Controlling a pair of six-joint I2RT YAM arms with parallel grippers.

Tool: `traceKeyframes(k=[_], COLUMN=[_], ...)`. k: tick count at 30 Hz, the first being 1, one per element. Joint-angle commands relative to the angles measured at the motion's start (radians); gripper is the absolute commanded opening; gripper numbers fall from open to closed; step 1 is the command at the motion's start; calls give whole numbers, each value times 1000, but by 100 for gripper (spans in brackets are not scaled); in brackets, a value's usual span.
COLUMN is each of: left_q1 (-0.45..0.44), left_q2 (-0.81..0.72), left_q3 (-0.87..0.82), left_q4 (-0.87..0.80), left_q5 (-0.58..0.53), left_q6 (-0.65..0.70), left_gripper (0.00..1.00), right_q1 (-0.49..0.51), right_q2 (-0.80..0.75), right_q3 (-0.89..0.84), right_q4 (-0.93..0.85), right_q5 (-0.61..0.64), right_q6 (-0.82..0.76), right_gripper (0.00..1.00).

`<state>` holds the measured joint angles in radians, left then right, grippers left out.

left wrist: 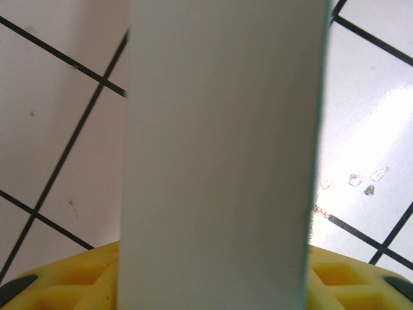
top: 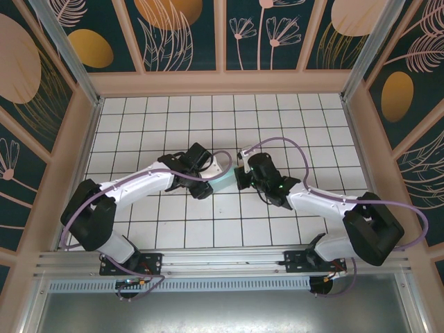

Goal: Fold the paper box

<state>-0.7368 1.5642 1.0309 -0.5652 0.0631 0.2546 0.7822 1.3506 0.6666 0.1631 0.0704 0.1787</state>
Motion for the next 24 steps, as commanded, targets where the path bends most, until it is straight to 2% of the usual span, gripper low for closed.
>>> traceKeyframes(k=[1,7,15,20,24], left_q1=[-2,-3,-3,-3,-2], left_q2=[-2,-60,-211,-340,-418], left_q3=[-8,-15,-53,-140,-197], left_q4=[-4,30,151,253,264], left_q5=[26,26,-26,-181,-233], left_q6=[-17,-43,-119,-279,-393], left_gripper=[57,78,98,99,99], right_q1=[14,14,14,14,14], right_q2=[25,33,53,59,69], right_q3=[52,77,111,137,156], right_q4=[-93,-115,-148,-183,-205], right_q5=[-8,6,28,51,50], right_q6=[45,60,96,124,134], right_gripper=[0,0,0,0,0])
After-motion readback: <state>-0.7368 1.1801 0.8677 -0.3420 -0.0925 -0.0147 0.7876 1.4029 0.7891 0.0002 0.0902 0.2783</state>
